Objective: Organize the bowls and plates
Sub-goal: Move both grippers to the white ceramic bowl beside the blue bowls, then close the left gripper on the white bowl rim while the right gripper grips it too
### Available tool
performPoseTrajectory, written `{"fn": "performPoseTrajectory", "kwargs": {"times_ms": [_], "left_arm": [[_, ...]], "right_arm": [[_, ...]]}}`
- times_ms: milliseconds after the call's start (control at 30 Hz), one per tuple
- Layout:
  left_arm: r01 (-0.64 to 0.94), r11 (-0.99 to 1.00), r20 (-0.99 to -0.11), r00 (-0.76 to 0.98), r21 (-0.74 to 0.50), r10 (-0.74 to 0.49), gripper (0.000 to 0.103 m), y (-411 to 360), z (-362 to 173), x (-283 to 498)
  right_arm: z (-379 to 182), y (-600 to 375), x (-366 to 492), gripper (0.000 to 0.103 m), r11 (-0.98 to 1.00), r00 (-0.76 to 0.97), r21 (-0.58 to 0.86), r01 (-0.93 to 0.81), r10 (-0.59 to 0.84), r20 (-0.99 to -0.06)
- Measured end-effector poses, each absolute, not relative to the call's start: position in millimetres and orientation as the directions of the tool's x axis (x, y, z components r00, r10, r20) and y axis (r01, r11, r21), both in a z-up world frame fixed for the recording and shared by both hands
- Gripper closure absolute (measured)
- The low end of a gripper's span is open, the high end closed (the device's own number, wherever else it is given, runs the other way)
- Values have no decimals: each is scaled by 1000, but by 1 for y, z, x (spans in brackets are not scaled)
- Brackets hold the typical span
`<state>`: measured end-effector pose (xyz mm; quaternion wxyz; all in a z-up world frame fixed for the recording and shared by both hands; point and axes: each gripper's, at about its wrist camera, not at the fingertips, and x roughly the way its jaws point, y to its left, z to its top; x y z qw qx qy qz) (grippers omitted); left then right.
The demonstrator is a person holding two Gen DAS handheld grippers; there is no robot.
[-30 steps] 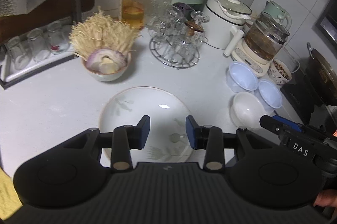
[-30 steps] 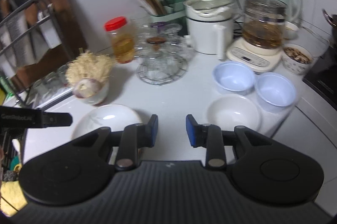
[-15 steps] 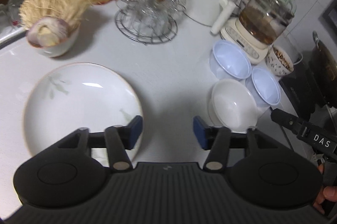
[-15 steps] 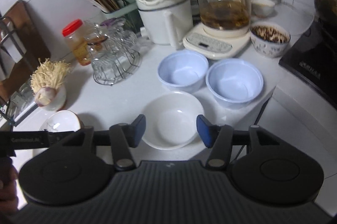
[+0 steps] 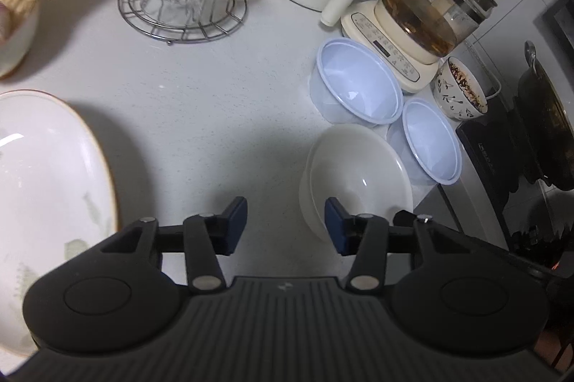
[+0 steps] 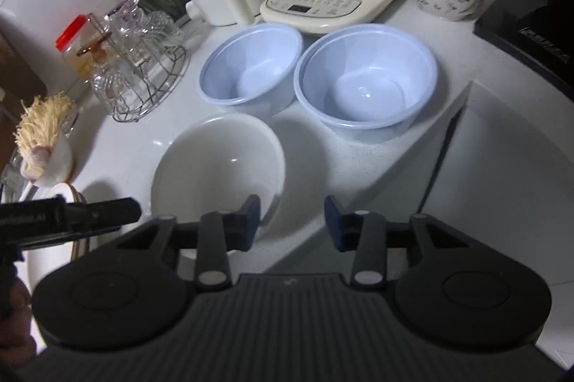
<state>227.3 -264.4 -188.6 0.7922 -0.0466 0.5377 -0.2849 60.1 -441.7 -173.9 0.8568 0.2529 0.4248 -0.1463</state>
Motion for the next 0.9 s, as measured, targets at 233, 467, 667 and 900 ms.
{"fn": "performPoseTrajectory", "kwargs": {"times_ms": [233, 467, 667, 900], "left_arm": [[390, 818, -821, 216, -423, -528, 70, -271, -206, 241], [386, 814, -829, 184, -434, -529, 79, -277, -206, 242], [379, 842, -854, 200, -385, -481, 79, -270, -192, 243], [327, 875, -854, 265, -357, -447, 79, -246, -176, 250]], "right_arm": [[-184, -447, 75, 79, 837, 611, 348, 422, 21, -792], [-182, -446, 82, 89, 841, 617, 376, 389, 66, -784], [-175, -438, 99, 89, 854, 618, 394, 338, 114, -778], [-169, -424, 119, 89, 867, 623, 425, 261, 185, -760]]}}
